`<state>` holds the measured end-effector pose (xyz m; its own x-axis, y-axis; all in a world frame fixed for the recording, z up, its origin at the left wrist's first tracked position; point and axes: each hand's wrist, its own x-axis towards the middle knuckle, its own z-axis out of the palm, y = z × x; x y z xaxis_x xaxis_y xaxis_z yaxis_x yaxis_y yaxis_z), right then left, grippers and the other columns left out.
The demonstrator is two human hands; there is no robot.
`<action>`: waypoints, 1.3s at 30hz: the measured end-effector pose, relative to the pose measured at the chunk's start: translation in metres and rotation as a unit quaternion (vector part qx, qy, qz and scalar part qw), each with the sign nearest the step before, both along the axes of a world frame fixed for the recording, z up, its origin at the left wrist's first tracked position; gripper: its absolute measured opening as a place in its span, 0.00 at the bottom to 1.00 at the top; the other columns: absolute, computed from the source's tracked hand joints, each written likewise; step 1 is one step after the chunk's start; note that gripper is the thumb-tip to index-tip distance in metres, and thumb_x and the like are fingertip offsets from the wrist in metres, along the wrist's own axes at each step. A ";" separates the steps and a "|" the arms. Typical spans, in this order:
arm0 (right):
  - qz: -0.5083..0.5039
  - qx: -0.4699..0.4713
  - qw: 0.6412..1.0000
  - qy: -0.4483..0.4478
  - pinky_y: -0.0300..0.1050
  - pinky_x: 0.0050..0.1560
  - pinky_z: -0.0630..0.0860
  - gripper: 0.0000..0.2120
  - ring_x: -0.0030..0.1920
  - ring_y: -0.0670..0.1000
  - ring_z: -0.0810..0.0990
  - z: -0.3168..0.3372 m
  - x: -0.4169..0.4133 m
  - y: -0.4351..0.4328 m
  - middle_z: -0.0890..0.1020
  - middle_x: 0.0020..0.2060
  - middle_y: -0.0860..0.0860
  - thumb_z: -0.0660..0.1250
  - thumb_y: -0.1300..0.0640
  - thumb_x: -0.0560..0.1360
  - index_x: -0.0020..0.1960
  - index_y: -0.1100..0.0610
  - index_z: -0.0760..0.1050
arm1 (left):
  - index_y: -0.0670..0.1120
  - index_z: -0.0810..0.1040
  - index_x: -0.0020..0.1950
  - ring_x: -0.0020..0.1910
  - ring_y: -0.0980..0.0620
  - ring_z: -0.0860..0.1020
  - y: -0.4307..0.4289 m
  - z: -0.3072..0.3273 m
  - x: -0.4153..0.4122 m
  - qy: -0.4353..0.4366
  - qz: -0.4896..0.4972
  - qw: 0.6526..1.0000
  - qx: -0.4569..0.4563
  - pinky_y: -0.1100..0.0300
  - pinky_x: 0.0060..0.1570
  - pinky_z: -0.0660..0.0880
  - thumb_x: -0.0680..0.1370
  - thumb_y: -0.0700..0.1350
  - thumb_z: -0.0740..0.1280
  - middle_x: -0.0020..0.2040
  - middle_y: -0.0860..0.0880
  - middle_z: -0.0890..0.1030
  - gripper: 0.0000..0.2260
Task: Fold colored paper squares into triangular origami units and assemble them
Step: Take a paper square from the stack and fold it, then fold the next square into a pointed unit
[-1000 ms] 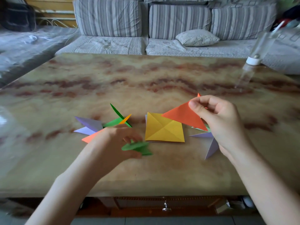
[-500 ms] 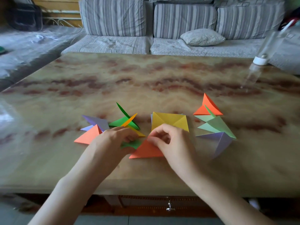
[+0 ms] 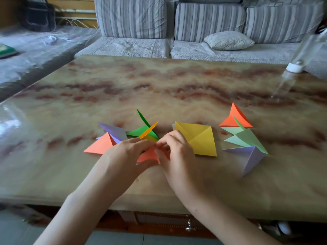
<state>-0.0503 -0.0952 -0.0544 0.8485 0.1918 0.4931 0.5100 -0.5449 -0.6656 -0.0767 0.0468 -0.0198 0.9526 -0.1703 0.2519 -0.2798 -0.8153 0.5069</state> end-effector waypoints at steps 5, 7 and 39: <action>-0.002 -0.173 0.979 -0.104 0.47 0.46 0.73 0.02 0.46 0.52 0.74 0.004 -0.009 0.002 0.79 0.41 0.49 0.69 0.58 0.72 0.41 0.56 0.80 | 0.51 0.84 0.44 0.43 0.54 0.79 0.006 -0.005 0.003 -0.002 0.003 1.000 0.022 0.54 0.43 0.76 0.70 0.54 0.71 0.45 0.54 0.81 0.09; 0.046 -0.181 0.976 -0.114 0.47 0.47 0.73 0.04 0.46 0.53 0.75 0.005 -0.013 -0.002 0.80 0.41 0.50 0.67 0.60 0.73 0.43 0.57 0.80 | 0.48 0.84 0.43 0.42 0.56 0.78 0.008 -0.008 0.005 -0.009 0.002 1.000 0.026 0.57 0.41 0.75 0.70 0.54 0.69 0.44 0.53 0.81 0.10; -0.046 -0.228 0.969 -0.080 0.49 0.31 0.77 0.10 0.34 0.58 0.82 0.030 0.020 -0.083 0.84 0.34 0.52 0.63 0.51 0.75 0.44 0.52 0.82 | 0.49 0.84 0.49 0.41 0.52 0.80 -0.026 0.018 0.008 -0.173 0.070 0.979 -0.083 0.57 0.41 0.76 0.75 0.48 0.66 0.45 0.55 0.83 0.08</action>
<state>-0.0301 -0.1784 -0.0248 0.7919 0.3474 0.5021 0.5216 -0.8124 -0.2606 -0.0682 0.0206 -0.0017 0.8169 0.0266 0.5762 -0.3490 -0.7726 0.5304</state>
